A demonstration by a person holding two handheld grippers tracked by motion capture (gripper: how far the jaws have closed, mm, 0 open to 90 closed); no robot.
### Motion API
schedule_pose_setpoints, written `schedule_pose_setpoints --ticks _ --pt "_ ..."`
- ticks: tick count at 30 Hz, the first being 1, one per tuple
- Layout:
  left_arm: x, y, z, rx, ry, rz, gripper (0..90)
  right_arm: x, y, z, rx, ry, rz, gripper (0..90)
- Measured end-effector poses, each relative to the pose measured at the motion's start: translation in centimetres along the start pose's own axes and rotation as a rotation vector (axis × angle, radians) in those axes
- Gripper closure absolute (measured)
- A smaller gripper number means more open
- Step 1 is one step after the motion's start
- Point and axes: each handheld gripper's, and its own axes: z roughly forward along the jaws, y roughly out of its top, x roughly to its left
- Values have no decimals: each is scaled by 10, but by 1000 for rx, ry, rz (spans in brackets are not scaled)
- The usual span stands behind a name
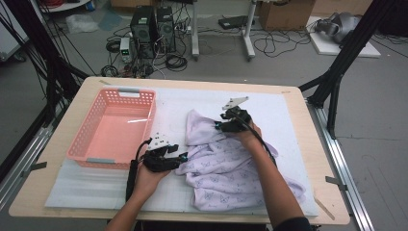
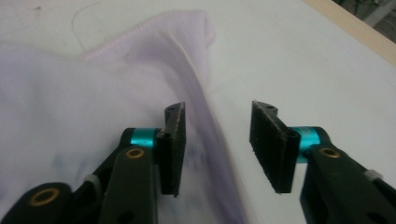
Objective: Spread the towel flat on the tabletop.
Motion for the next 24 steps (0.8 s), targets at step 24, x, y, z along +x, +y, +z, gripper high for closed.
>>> schedule_pose_setpoints --ticks 24 --pt "2 0 2 14 2 -15 466 -99 -104 -94 138 -548 380 842"
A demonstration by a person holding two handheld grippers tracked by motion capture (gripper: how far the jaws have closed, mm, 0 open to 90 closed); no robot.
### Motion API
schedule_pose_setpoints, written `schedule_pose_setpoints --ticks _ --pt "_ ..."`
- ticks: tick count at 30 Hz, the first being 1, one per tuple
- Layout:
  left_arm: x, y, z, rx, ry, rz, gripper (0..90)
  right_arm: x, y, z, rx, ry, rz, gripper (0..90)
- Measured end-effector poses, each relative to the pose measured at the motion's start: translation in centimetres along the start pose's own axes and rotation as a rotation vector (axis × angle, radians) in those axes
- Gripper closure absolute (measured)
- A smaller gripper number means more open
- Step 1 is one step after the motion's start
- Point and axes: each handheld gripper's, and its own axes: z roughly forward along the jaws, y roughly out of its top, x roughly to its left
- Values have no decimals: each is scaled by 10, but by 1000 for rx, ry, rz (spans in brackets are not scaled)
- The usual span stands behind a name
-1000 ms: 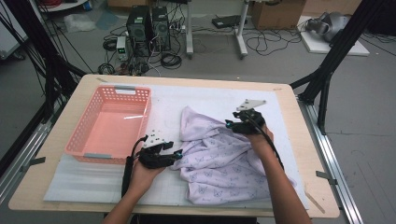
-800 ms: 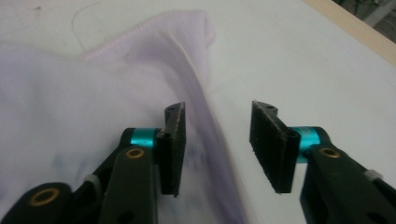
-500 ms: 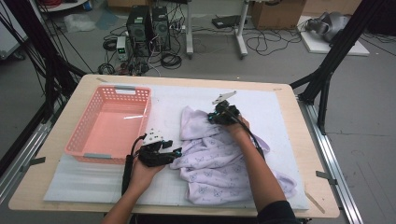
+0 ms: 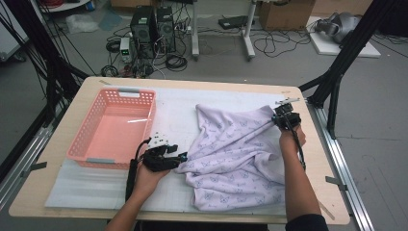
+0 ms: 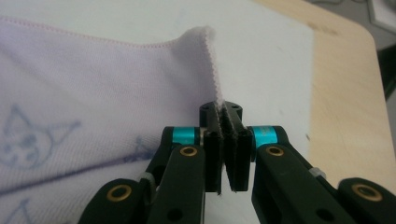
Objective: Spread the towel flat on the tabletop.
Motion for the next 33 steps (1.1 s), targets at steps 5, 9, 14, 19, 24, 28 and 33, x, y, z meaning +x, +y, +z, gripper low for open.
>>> schedule_pose_setpoints --ticks 5,9,14,19,24,28,33 --pt "1 7 1 -23 -3 -4 466 -4 -9 -14 -61 58 27 691" --pt "4 15 10 -17 1 -39 467 -4 -12 -38 -167 96 13 659" --pt "4 38 32 -34 13 -38 474 4 -24 -63 -226 164 -36 651" --pt "10 58 63 11 139 -6 601 15 -36 -74 -241 196 -88 642" --pt "25 71 90 42 176 -63 663 17 -41 -76 -234 224 -94 642" --pt "32 79 112 116 220 -50 701 17 -46 -76 -230 238 -92 639" --pt "29 82 131 109 215 -80 641 17 -48 -74 -221 250 -82 636"
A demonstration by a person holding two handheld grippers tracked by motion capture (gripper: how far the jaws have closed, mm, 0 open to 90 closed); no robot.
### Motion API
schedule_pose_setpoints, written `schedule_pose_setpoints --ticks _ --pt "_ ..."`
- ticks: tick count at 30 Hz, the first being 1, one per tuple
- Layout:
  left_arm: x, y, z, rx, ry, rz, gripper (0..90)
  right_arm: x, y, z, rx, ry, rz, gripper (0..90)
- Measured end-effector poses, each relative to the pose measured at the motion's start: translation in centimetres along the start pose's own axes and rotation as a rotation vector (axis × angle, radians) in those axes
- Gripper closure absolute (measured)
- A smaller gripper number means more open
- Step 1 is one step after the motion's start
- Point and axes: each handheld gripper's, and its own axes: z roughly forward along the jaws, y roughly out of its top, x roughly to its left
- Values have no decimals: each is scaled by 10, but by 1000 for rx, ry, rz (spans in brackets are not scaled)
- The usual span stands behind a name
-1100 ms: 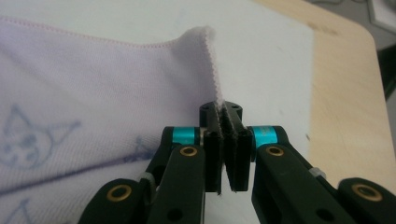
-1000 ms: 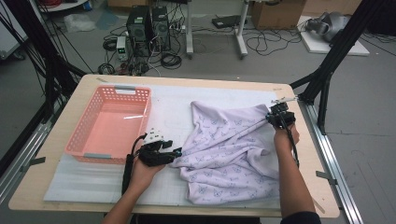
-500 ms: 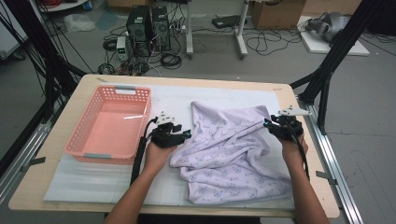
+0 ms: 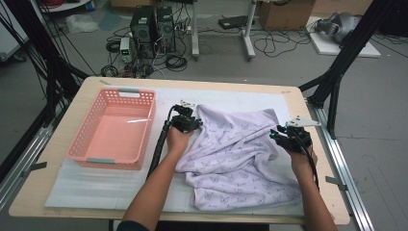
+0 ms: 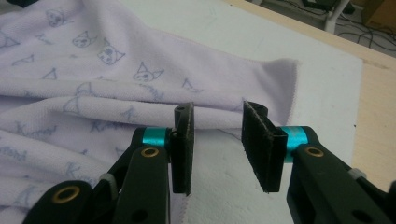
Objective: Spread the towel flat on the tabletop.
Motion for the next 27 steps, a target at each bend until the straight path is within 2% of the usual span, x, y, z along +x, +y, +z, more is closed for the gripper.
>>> schedule_pose_setpoints --ticks 3,5,7,9,11,12,13,14,15,16,17,18,21,22,24,26,27 --pt "-7 1 4 4 -17 33 525 0 0 1 -4 8 -2 636" --pt "-12 0 6 2 -12 55 442 0 0 2 -1 9 -5 637" --pt "-17 0 8 -1 0 76 391 1 0 2 -3 9 -3 637" --pt "-21 -1 8 -1 0 102 395 0 0 1 -5 9 -1 638" --pt "-25 -1 9 -1 -39 134 473 0 0 1 -5 9 8 639" --pt "-30 -1 10 -1 -29 169 496 -1 0 1 -7 7 4 639" --pt "-33 -1 10 -2 -42 193 535 -1 0 1 -6 7 5 639" --pt "-35 -1 10 -1 -54 207 628 -1 0 1 -5 6 5 640" --pt "-37 0 11 0 -55 227 672 -1 0 1 -4 8 9 640" --pt "-38 -1 11 2 -76 237 743 -1 -1 2 -3 7 9 640" --pt "-40 -1 12 5 -70 248 829 -1 -1 2 -4 9 7 641" --pt "-40 -1 12 5 -69 254 855 0 -1 2 -2 12 10 641" --pt "-35 0 11 10 -86 210 876 0 -1 2 -1 12 12 642" --pt "-33 1 10 17 -71 199 878 0 -1 2 -2 12 12 642" --pt "-24 2 6 24 -4 194 881 -1 -2 1 -4 14 17 642" --pt "-11 3 -1 31 53 170 881 -2 -2 1 -5 13 24 642" --pt "0 3 -7 27 93 148 882 -2 -2 1 -4 14 24 642"
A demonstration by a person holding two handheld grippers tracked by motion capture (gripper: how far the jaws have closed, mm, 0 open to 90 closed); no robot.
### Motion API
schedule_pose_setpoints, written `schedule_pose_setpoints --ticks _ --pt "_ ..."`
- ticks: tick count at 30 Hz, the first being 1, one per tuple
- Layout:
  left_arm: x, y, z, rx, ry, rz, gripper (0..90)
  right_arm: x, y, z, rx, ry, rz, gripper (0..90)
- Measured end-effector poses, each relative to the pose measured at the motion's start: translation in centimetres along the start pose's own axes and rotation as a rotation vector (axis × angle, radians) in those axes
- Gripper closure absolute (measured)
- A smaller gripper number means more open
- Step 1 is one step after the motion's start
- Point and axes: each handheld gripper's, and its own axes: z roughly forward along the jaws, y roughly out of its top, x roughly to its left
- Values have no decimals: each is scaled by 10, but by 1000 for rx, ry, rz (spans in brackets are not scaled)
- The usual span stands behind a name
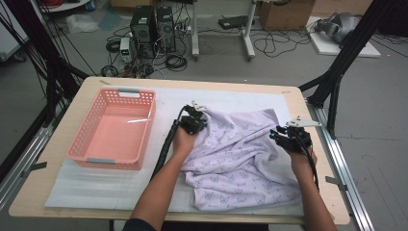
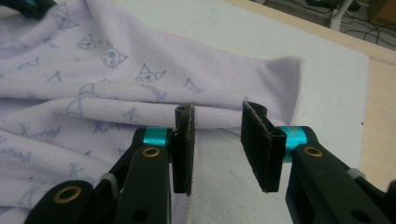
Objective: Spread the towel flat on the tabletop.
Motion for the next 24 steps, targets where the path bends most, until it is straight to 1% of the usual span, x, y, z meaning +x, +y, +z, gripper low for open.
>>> schedule_pose_setpoints --ticks 1,2,4,6,7,8,9,11,12,13,14,15,16,17,18,19,20,21,22,23,24 --pt "9 -2 -4 -4 22 -27 881 -1 0 1 -3 -1 -3 643" --pt "17 -5 -7 -4 35 -53 881 -1 -1 2 -1 -2 -1 643" --pt "27 -9 -13 -5 54 -71 880 -2 -2 4 8 -7 -2 643" --pt "33 -10 -17 -6 79 -76 880 -3 -4 5 22 -16 3 643" --pt "34 -9 -20 -14 101 -75 880 -4 -5 6 30 -16 10 643" --pt "35 -8 -22 -31 111 -85 879 -5 -6 6 36 -17 16 642" --pt "36 -8 -24 -37 106 -92 877 -6 -8 6 40 -18 26 641" --pt "34 -7 -27 -42 110 -74 873 -7 -10 9 50 -7 41 635" --pt "33 -8 -29 -51 110 -75 873 -7 -10 11 56 2 44 632" --pt "33 -9 -30 -53 113 -69 872 -6 -11 14 62 16 49 623" --pt "32 -11 -30 -57 110 -72 871 -4 -11 17 67 35 54 611" --pt "33 -13 -31 -54 108 -69 871 -2 -12 21 69 59 60 603" --pt "33 -15 -31 -52 107 -70 872 1 -13 26 73 89 77 608" --pt "34 -17 -31 -49 104 -66 873 3 -13 30 84 101 79 620" --pt "34 -19 -31 -49 105 -70 874 5 -14 34 108 95 64 638" --pt "35 -20 -31 -48 107 -71 875 7 -16 38 133 87 36 683" --pt "37 -21 -31 -48 110 -78 875 7 -16 38 126 103 41 788" --pt "38 -22 -32 -46 107 -83 875 6 -16 36 134 116 50 867" --pt "39 -23 -32 -45 108 -91 875 6 -14 34 157 75 10 870" --pt "40 -23 -32 -43 111 -95 875 5 -14 31 177 52 -2 873" --pt "41 -23 -33 -44 109 -98 875 1 -15 27 194 47 4 876"
